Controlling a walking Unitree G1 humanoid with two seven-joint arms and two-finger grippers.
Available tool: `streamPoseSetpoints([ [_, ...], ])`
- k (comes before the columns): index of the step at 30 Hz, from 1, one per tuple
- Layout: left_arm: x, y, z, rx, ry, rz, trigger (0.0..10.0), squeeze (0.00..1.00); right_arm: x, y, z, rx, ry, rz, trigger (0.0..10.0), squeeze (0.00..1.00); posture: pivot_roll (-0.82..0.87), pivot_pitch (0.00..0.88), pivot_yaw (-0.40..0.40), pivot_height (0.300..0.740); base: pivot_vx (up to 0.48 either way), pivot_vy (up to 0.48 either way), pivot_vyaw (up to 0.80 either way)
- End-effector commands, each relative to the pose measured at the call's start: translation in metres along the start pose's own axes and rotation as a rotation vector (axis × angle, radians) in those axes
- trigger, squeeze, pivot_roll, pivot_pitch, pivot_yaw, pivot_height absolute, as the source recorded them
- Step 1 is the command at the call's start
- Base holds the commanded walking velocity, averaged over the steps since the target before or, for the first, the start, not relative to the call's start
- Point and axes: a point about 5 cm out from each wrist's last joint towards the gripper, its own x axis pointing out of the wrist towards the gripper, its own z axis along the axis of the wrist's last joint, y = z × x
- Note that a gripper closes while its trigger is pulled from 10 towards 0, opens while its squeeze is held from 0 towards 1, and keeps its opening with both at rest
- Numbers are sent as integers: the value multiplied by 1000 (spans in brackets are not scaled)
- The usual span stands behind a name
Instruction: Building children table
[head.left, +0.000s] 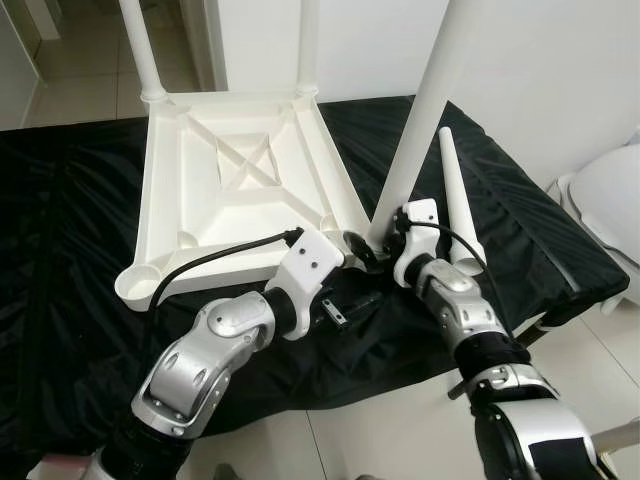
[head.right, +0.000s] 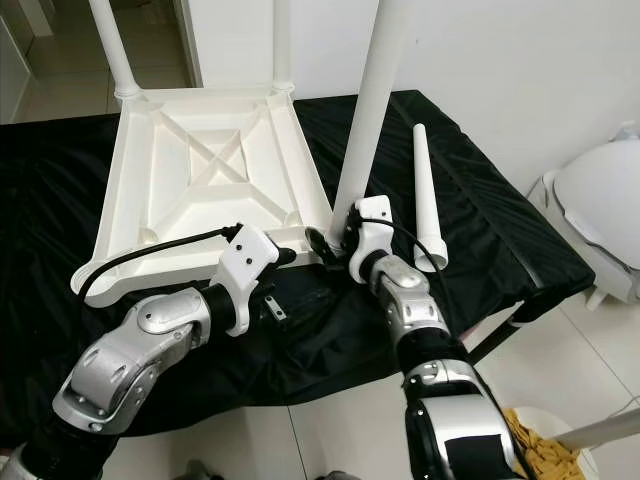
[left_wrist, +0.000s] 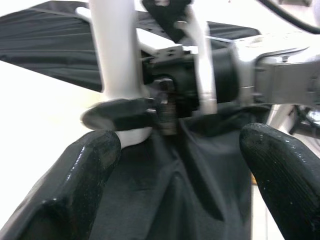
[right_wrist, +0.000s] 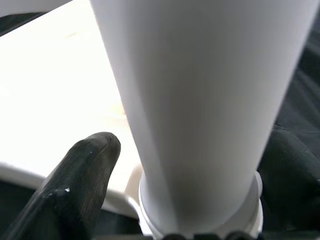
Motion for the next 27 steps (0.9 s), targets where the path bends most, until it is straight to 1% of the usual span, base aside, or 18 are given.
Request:
streamPoseSetpoints([
  [1,1,0,0,1,11,-3,10000,0,-2,2,-6,-13,30,62,10000,0,-17,53,-8,740,0,0,0],
  [3,0,1,0,2,11,-1,10000,0,-4,-5,-5,-39,48,88,10000,0,-14,52,-8,740,0,0,0],
  [4,0,1,0,2,11,-1,10000,0,-4,-5,-5,-39,48,88,10000,0,-14,52,-8,740,0,0,0],
  [5,0,1,0,2,11,0,10000,0,-5,-10,-4,-52,51,85,10000,0,-14,52,-8,740,0,0,0],
  [8,-1,1,0,3,12,1,10000,0,-6,-13,-4,-59,61,83,10000,0,-12,50,-6,740,0,0,0],
  [12,-1,1,1,5,11,2,10000,0,-6,-24,4,-110,55,53,10000,0,-9,48,-5,740,0,0,0],
  [16,-2,1,1,4,12,0,10000,0,-2,-24,11,-106,27,70,10000,0,-7,47,-5,740,0,0,0],
  [20,-2,0,1,4,13,1,10000,0,-1,-21,10,-119,30,88,10000,0,-2,48,-8,740,0,0,0],
  [21,-2,0,1,2,12,2,10000,0,0,-19,8,-110,40,107,4078,0,0,49,-11,740,0,0,0],
  [22,-2,0,1,2,12,2,10000,0,0,-19,8,-110,40,107,4078,0,0,49,-11,740,0,0,0],
  [23,-2,0,1,0,12,3,10000,0,0,-18,6,-102,46,119,2784,0,0,49,-11,740,0,0,0],
  [24,-2,0,1,-1,12,4,10000,0,0,-17,5,-104,53,125,0,0,2,49,-15,740,0,0,0],
  [27,-2,0,1,-2,12,6,10000,0,0,-16,1,-99,75,143,0,0,3,49,-16,740,0,0,0],
])
